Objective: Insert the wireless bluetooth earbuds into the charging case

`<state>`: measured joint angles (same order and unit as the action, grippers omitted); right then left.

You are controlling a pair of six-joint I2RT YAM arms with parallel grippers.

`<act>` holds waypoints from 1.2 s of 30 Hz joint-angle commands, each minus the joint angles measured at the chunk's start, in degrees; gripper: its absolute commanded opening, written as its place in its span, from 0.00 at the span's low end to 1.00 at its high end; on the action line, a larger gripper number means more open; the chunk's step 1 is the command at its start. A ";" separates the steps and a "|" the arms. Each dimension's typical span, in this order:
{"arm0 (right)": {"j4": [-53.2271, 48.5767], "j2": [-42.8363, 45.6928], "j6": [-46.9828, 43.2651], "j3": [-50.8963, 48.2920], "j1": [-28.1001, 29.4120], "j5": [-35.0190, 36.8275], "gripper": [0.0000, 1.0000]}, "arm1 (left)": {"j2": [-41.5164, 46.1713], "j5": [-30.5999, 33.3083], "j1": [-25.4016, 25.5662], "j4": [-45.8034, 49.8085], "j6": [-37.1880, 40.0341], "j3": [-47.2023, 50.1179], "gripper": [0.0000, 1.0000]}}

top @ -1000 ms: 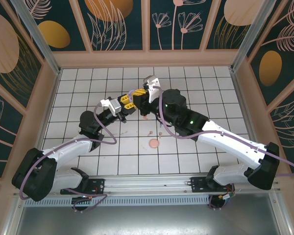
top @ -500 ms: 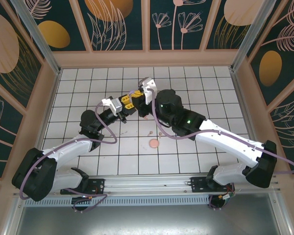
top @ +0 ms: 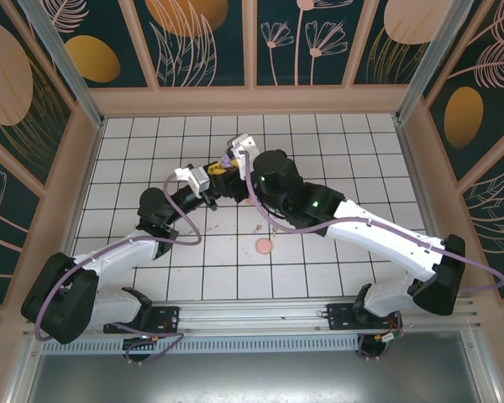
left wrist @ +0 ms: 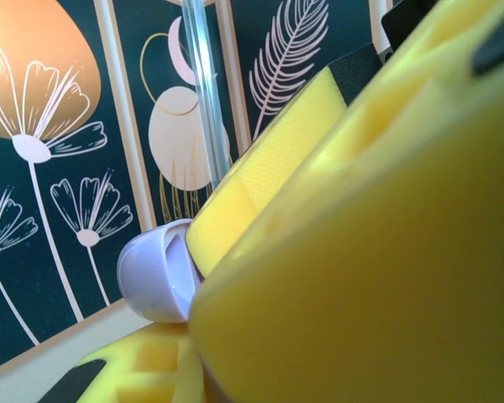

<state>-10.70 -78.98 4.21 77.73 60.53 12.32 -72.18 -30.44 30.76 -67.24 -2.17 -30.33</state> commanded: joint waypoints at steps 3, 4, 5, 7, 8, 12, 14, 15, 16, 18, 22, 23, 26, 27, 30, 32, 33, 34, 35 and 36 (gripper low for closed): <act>-2.94 3.40 6.51 2.45 -1.14 3.78 0.64 | 0.30 -1.40 0.78 -7.06 -1.12 0.14 0.00; -2.59 4.58 7.84 2.23 -1.41 3.84 0.66 | 0.29 -1.34 0.78 -7.28 -1.18 0.31 0.00; -2.13 5.92 9.06 1.84 -1.69 3.78 0.68 | 0.31 -1.36 0.79 -7.53 -1.25 0.37 0.00; -0.91 8.44 11.24 0.76 -2.52 3.36 0.70 | 0.29 -1.27 0.78 -7.79 -1.40 0.61 0.00; -0.33 9.71 12.34 0.06 -2.97 3.07 0.71 | 0.29 -1.34 0.79 -7.82 -1.43 0.65 0.00; 1.34 13.62 15.67 -2.23 -4.85 1.67 0.71 | 0.38 -1.31 0.79 -7.99 -1.43 0.87 0.00; 1.46 15.05 17.25 -3.52 -6.04 1.32 0.72 | 0.45 -1.34 0.74 -8.09 -1.47 0.96 0.00; 1.42 15.46 17.85 -4.17 -6.57 1.22 0.72 | 0.46 -1.32 0.77 -8.09 -1.54 0.97 0.00; 1.11 15.87 18.91 -4.83 -7.29 1.50 0.71 | 0.55 -1.35 0.79 -8.17 -1.56 1.06 0.00; 0.29 16.46 21.03 -6.54 -8.82 1.86 0.71 | 0.72 -1.33 0.79 -8.34 -1.61 1.21 0.00; -1.25 17.16 25.03 -10.68 -11.89 2.44 0.71 | 1.16 -1.38 0.76 -8.21 -1.61 1.41 0.00; -2.06 17.28 26.44 -11.83 -13.30 2.09 0.71 | 1.33 -1.37 0.79 -8.05 -1.54 1.37 0.00; -5.44 16.41 31.15 -14.99 -18.43 0.05 0.71 | 1.87 -1.26 0.77 -7.84 -1.43 1.57 0.00; -6.19 15.84 32.13 -16.03 -19.36 -0.18 0.71 | 2.08 -1.17 0.79 -7.74 -1.44 1.69 0.00; -8.93 12.25 35.11 -18.82 -21.50 -0.49 0.70 | 2.63 -0.75 0.79 -7.06 -1.51 2.00 0.00; -10.60 8.89 36.62 -19.77 -21.96 0.09 0.69 | 3.01 -0.59 0.78 -7.12 -1.50 2.45 0.00; -10.97 7.26 36.79 -20.10 -22.12 0.04 0.69 | 3.14 -0.52 0.74 -7.20 -1.60 2.57 0.00; -11.67 5.26 37.19 -20.07 -22.22 0.12 0.68 | 3.37 -0.49 0.74 -7.19 -1.73 2.80 0.00; -12.28 3.19 37.41 -19.91 -22.45 -0.14 0.67 | 3.54 -0.38 0.78 -7.11 -1.73 2.97 0.00; -12.65 1.57 37.37 -19.67 -22.56 -0.56 0.66 | 3.75 -0.39 0.73 -7.03 -1.81 3.06 0.00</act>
<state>-19.99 -74.50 38.92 58.50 38.59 12.75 -69.84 -31.00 31.29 -72.64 -3.14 -28.05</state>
